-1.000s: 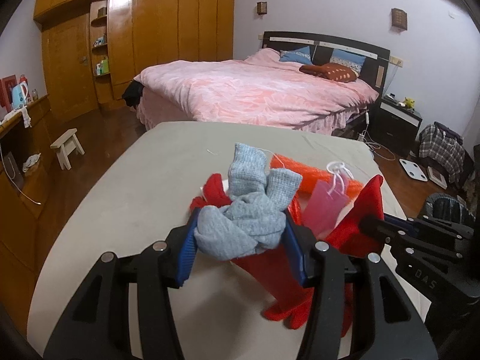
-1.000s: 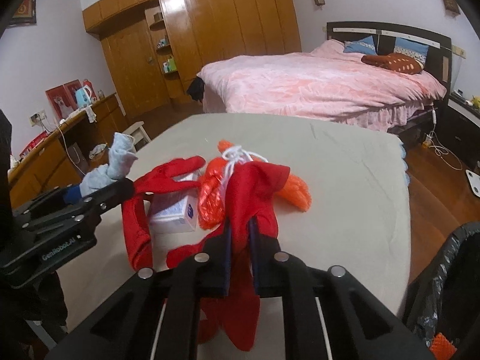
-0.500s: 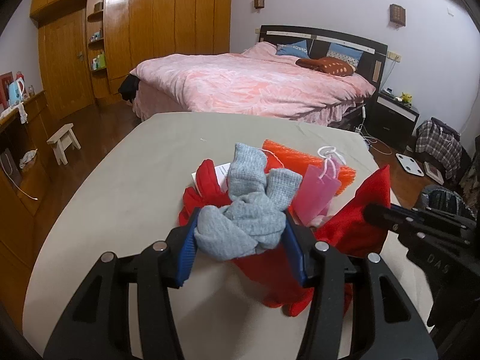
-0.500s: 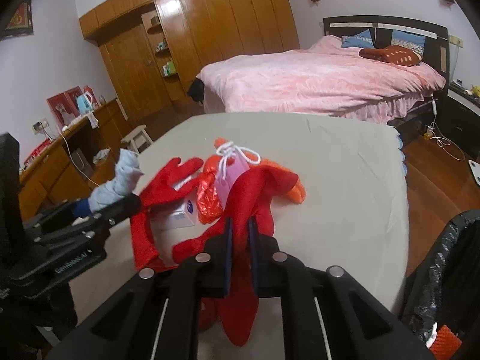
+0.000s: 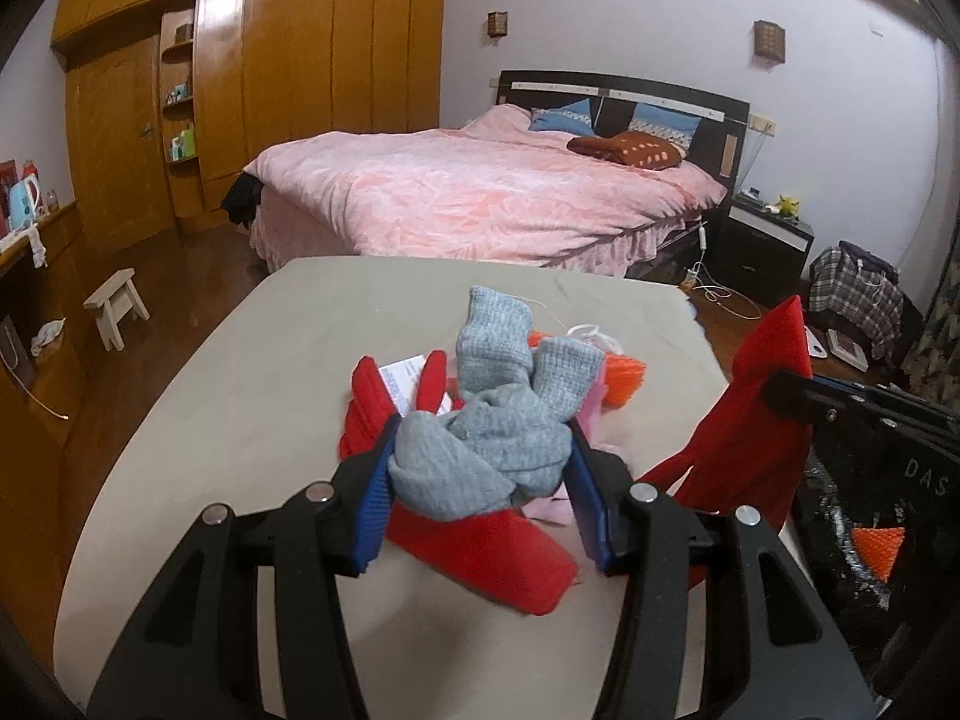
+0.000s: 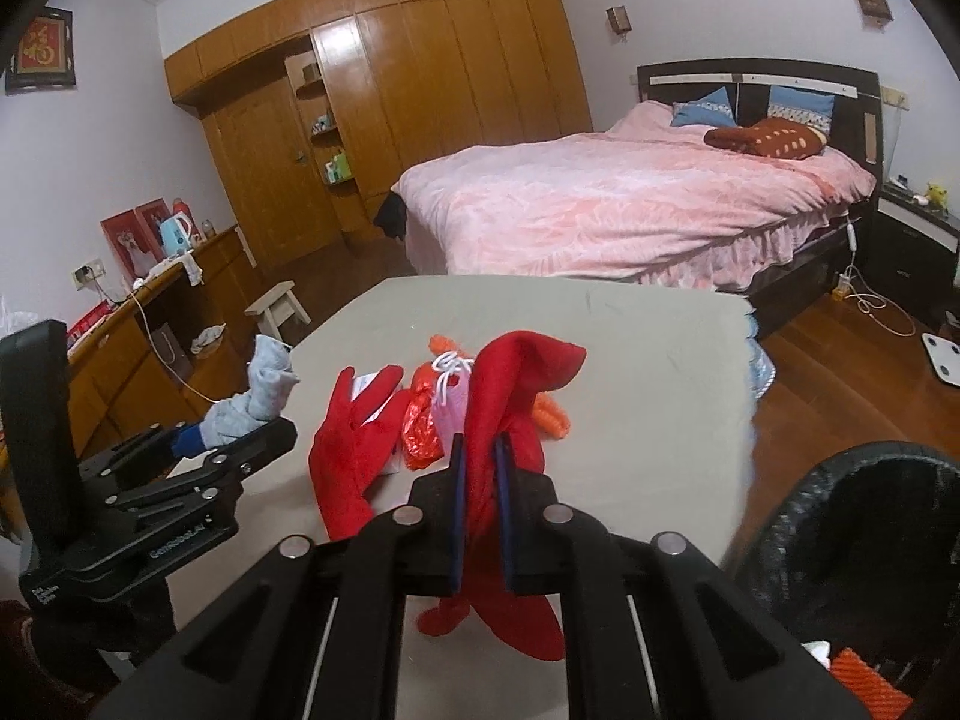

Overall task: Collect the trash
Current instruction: 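Carry the grey sock and red cloth toward the black bin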

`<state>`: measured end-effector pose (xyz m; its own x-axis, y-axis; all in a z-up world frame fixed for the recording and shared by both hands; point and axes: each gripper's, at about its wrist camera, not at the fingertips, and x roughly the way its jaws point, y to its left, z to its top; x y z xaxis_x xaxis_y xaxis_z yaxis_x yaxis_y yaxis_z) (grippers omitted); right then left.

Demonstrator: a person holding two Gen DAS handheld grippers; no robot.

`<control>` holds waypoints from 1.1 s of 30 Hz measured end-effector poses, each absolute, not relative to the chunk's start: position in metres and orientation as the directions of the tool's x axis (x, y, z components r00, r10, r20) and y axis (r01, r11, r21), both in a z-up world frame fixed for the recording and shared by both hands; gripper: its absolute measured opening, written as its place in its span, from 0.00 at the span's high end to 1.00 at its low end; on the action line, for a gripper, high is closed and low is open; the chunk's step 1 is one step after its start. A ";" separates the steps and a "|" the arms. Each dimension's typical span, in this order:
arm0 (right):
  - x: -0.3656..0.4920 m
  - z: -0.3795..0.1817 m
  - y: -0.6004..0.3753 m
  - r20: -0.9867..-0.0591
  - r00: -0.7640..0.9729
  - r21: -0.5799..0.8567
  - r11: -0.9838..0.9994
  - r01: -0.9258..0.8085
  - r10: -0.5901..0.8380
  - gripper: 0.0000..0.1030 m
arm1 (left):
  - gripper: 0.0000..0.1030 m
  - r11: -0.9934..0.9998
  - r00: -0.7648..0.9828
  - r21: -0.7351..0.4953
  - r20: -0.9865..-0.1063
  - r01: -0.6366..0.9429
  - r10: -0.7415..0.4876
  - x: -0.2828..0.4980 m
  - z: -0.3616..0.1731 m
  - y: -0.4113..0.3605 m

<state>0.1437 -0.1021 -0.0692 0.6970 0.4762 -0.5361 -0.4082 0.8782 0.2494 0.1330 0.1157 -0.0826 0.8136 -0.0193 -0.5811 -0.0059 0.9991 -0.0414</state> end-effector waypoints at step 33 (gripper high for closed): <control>0.077 -0.011 -0.281 -0.487 0.857 0.149 0.983 -0.108 0.168 0.91 | 0.52 0.944 0.813 -0.049 -0.495 0.326 -0.306 0.129 -0.039 -0.051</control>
